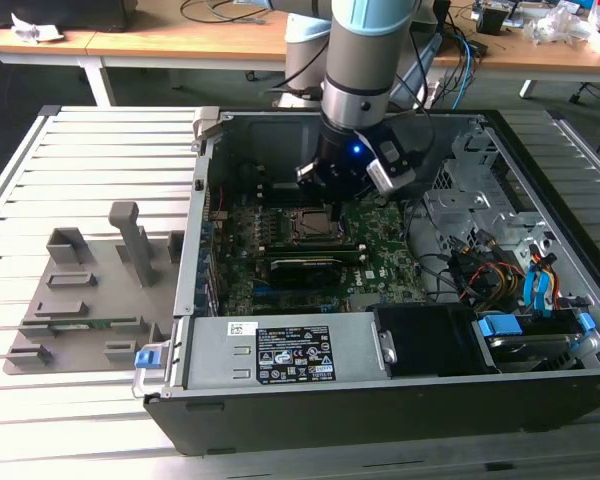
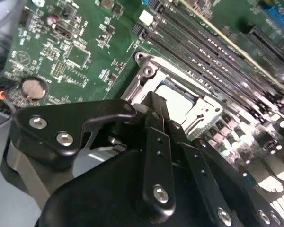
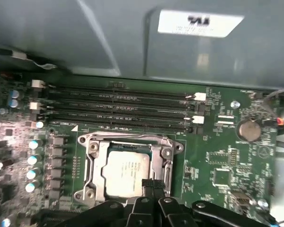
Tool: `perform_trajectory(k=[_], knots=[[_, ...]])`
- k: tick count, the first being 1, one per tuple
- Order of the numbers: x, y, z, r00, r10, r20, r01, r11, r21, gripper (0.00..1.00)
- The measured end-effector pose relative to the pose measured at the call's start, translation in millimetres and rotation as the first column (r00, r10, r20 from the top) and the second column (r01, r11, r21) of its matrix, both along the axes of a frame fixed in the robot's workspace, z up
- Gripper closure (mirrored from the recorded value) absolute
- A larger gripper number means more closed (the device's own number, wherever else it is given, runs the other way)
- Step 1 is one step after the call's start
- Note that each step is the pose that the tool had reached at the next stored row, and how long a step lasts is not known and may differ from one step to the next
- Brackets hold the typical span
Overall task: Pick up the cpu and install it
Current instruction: 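Install the first cpu locking lever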
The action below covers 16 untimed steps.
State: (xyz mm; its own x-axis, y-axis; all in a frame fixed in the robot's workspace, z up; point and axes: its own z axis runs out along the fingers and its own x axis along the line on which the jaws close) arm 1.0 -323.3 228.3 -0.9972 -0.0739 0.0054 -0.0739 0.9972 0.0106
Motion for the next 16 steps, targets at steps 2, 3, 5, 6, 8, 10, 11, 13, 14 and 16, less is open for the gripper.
perform_trajectory(k=[2, 3, 5, 6, 8, 10, 11, 13, 14, 16], knots=[[-0.1, 0.0, 6.6, 1.0000, 0.000, 0.0011, 0.000, 1.0000, -0.0005, 0.89], [-0.1, 0.0, 11.5, 1.0000, 0.000, 0.0026, 0.000, 1.0000, -0.0008, 0.89], [-1.4, 0.3, 18.5, 1.0000, 0.000, 0.0073, 0.000, 1.0000, -0.0014, 0.89], [-2.2, 0.4, 19.3, 1.0000, 0.000, 0.0086, 0.000, 1.0000, -0.0013, 0.89], [-6.9, 1.3, 21.4, 0.9999, 0.000, 0.0145, 0.000, 1.0000, -0.0016, 0.89], [-10.0, 1.7, 23.0, 0.9998, 0.000, 0.0194, 0.000, 1.0000, -0.0024, 0.89], [-10.5, 1.8, 23.7, 0.9998, 0.000, 0.0208, 0.000, 1.0000, -0.0028, 0.89], [-11.0, 2.0, 25.1, 0.9997, 0.000, 0.0230, 0.000, 1.0000, -0.0031, 0.89], [-11.1, 1.9, 25.2, 0.9997, 0.000, 0.0230, 0.000, 1.0000, -0.0031, 0.89], [-11.2, 1.9, 25.5, 0.9997, 0.000, 0.0228, 0.000, 1.0000, -0.0033, 0.89]])
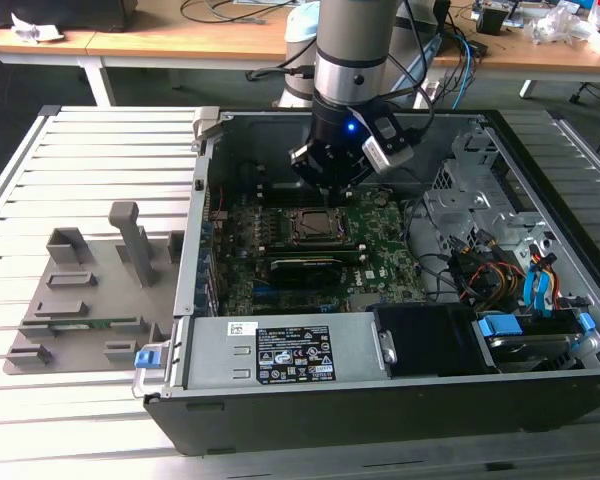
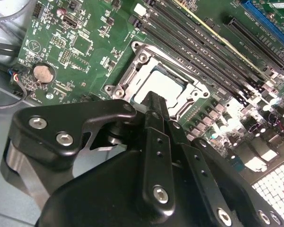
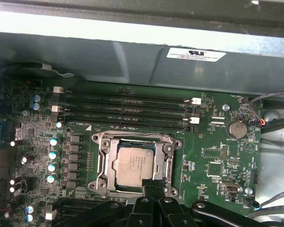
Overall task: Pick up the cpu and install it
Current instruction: 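Install the first cpu locking lever, then install the second cpu locking lever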
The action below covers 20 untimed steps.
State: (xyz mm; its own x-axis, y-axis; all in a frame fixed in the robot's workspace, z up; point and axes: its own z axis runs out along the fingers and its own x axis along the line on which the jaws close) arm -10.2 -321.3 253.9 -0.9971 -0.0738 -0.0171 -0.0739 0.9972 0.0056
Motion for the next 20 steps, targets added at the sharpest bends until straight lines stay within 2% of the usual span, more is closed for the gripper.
perform_trajectory(k=[7, 11, 15, 17, 20], knots=[[0.0, 0.0, 0.2, 1.0000, 0.000, 0.0000, 0.000, 1.0000, 0.0000, 0.89], [0.0, -1.8, 0.3, 1.0000, 0.000, -0.0001, 0.000, 1.0000, -0.0001, 0.89], [-0.1, -15.6, 0.2, 1.0000, 0.000, 0.0000, 0.000, 1.0000, 0.0000, 0.89], [-0.1, -18.8, 0.2, 1.0000, 0.000, 0.0000, 0.000, 1.0000, -0.0001, 0.89], [-0.1, -27.8, 0.1, 1.0000, 0.000, 0.0000, 0.000, 1.0000, 0.0000, 0.89]])
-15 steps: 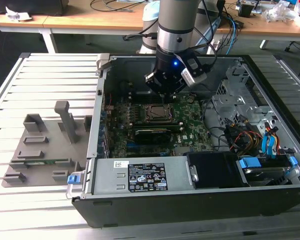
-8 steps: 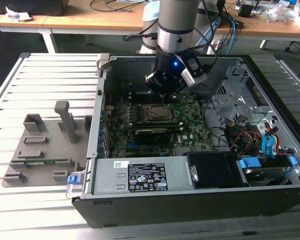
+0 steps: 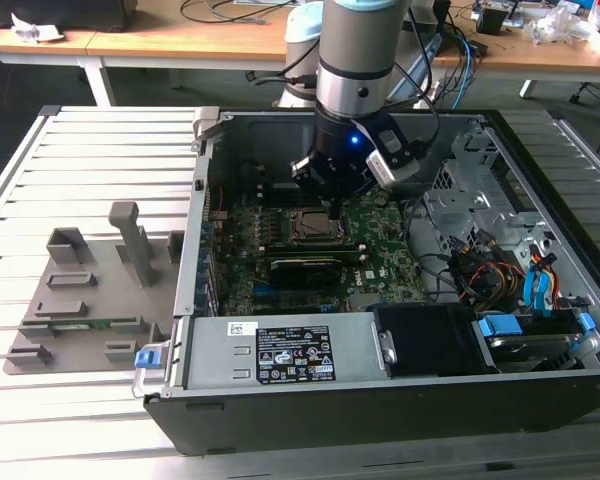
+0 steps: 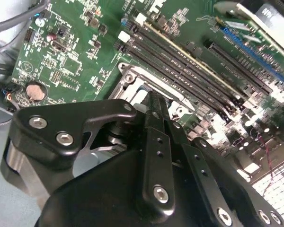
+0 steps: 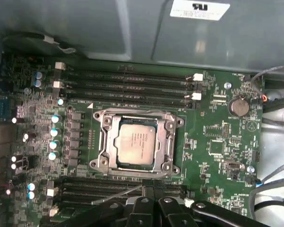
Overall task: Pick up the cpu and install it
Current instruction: 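Install the second cpu locking lever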
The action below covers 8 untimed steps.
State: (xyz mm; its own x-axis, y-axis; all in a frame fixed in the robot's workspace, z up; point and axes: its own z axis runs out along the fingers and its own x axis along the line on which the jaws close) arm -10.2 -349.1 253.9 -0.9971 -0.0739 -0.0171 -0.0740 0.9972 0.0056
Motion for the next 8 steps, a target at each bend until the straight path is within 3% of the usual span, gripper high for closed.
perform_trajectory(k=[6, 7, 8], knots=[[-0.6, -13.3, -0.3, 1.0000, 0.000, 0.0000, 0.000, 1.0000, 0.0004, 0.89], [-1.4, -16.2, -0.5, 1.0000, 0.000, 0.0000, 0.000, 1.0000, 0.0039, 0.89], [-3.3, -19.1, -0.7, 1.0000, 0.000, -0.0001, 0.000, 0.9998, 0.0197, 0.89]])
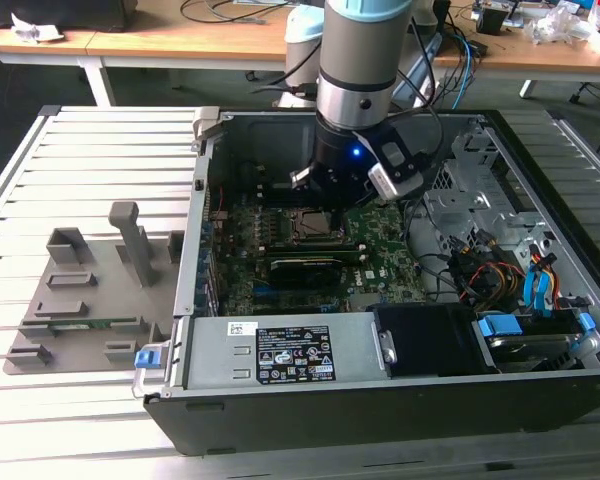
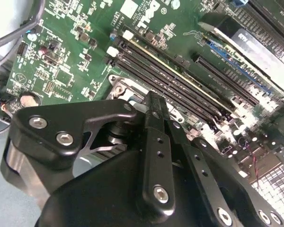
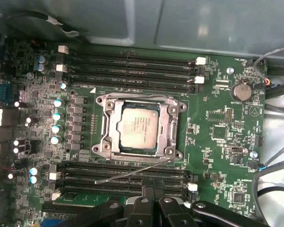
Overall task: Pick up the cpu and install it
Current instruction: 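Install the second cpu locking lever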
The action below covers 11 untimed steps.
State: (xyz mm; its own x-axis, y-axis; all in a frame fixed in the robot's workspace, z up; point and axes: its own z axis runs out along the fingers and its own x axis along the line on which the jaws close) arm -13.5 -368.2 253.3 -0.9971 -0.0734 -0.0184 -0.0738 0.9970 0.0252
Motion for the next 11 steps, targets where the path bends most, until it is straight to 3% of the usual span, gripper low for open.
perform_trajectory(k=[1, 3, 7, 11], knots=[[-2.7, -3.4, -0.4, 1.0000, 0.000, 0.0001, 0.000, 0.9998, 0.0215, 0.89], [-5.7, -7.2, -1.1, 1.0000, 0.000, 0.0001, 0.000, 0.9993, 0.0381, 0.89], [-8.3, -10.9, -3.4, 1.0000, 0.000, 0.0002, 0.000, 0.9986, 0.0523, 0.89], [-10.4, -12.3, -8.9, 1.0000, 0.000, 0.0001, 0.000, 0.9986, 0.0530, 0.89]])
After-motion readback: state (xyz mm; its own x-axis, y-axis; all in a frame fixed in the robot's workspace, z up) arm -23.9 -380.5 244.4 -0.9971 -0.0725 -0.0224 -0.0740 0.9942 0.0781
